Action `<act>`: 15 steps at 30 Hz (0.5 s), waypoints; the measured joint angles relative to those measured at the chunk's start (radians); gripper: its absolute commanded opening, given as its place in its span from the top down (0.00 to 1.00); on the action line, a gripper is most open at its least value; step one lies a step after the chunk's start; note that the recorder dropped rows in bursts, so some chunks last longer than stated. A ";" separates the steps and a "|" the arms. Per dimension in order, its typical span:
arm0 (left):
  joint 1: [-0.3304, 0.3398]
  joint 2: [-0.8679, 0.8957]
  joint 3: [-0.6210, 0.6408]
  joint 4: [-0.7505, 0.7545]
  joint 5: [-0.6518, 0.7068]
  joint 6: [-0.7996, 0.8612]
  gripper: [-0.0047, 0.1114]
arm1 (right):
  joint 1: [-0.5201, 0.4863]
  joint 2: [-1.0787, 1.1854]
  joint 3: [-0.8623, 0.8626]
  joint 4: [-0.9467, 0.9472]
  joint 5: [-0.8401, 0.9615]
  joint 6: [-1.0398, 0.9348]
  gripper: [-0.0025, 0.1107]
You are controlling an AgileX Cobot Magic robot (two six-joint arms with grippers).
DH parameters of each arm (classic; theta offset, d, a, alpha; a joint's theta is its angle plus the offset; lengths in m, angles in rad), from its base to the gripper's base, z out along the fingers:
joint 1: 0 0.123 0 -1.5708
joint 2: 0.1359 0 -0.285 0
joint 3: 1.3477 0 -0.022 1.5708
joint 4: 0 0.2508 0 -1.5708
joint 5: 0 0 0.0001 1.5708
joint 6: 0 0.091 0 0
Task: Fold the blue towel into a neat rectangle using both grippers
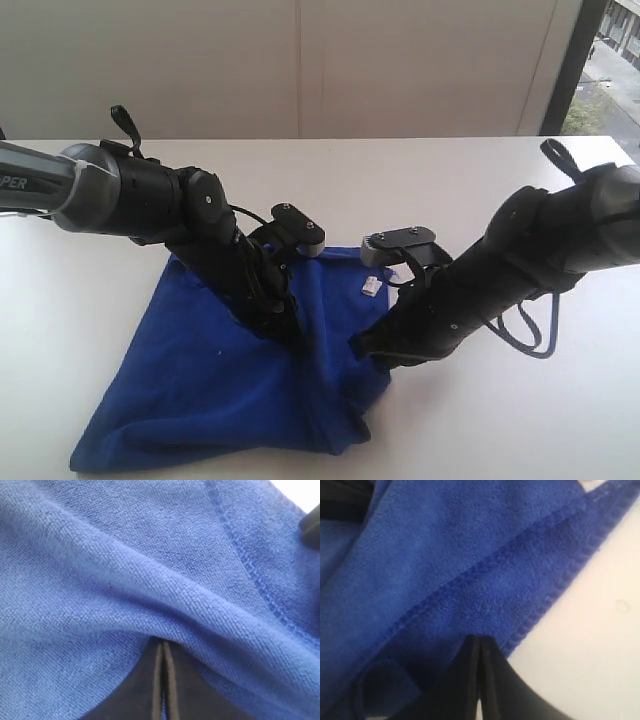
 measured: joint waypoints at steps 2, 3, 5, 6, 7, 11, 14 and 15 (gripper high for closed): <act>0.000 0.000 0.000 0.000 0.000 0.000 0.96 | 0.000 0.007 0.000 0.063 0.020 -0.056 0.98; 0.000 0.000 0.000 0.000 0.000 0.000 0.96 | 0.000 0.009 0.000 0.095 0.033 -0.085 0.98; 0.000 0.000 0.000 0.000 0.000 0.000 0.96 | 0.000 0.011 0.000 0.141 0.055 -0.133 0.98; 0.000 0.000 0.000 0.000 0.000 0.000 0.96 | 0.000 0.011 0.000 0.160 0.059 -0.148 0.98; 0.000 0.000 0.000 0.000 0.000 0.000 0.96 | 0.000 0.011 0.000 0.168 0.066 -0.156 0.98; 0.000 0.000 0.000 0.000 0.000 0.000 0.96 | 0.000 0.013 0.000 0.183 0.084 -0.182 0.98; 0.000 0.000 0.000 0.000 0.000 0.000 0.96 | 0.000 0.023 0.000 0.185 0.126 -0.200 0.98; 0.000 0.000 0.000 0.000 0.000 0.000 0.96 | 0.000 0.031 0.000 0.185 0.143 -0.206 0.98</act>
